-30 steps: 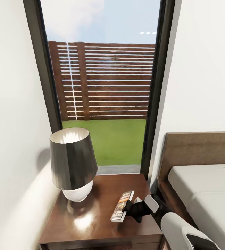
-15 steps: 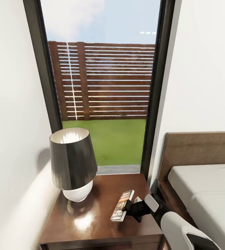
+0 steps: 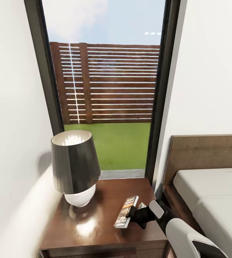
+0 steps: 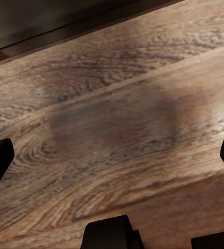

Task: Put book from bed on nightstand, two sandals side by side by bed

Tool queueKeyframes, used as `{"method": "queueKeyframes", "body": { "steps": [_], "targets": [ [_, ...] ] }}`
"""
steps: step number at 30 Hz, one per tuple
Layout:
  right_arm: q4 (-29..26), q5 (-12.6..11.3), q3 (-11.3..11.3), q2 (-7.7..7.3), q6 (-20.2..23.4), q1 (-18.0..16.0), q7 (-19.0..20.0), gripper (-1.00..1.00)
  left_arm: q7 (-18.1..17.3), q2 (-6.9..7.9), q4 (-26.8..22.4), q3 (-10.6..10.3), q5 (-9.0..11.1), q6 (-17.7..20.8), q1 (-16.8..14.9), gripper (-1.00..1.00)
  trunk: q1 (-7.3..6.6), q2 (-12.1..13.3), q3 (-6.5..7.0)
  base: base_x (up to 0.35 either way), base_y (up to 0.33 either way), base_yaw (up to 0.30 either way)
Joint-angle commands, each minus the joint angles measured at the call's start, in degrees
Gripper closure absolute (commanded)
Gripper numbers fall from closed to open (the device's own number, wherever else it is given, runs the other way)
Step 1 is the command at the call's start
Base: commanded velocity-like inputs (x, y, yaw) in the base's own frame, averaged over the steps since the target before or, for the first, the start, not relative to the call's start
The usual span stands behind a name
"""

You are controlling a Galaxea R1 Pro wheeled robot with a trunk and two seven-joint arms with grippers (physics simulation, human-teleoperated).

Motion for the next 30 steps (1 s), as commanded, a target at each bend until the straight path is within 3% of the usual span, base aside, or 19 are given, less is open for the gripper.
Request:
{"method": "queueKeyframes", "body": {
  "steps": [1,13,18,30],
  "targets": [
    [-0.1,0.3,-0.4,0.03,0.3,0.0,0.1,1.00,0.3,0.04,-0.1,-0.5,0.3,-0.1,0.0,-1.00,-0.01,0.0,-0.06,0.000,0.000,0.000],
    [0.0,0.3,-0.4,-0.20,0.3,0.0,0.0,1.00,0.3,0.02,-0.1,-0.5,0.3,-0.1,0.0,-1.00,-0.01,0.0,-0.06,0.000,0.000,0.000],
    [0.0,0.3,-0.5,-0.29,0.3,0.0,0.0,1.00,0.3,0.02,-0.1,-0.5,0.3,-0.1,0.0,-1.00,1.09,-2.0,-0.96,0.000,0.000,0.000],
    [0.0,0.3,-0.5,-0.39,0.3,0.0,0.0,1.00,0.3,0.02,-0.1,-0.5,0.3,-0.1,0.0,-1.00,1.09,-2.0,-0.96,0.000,0.000,0.000]
  ]
}}
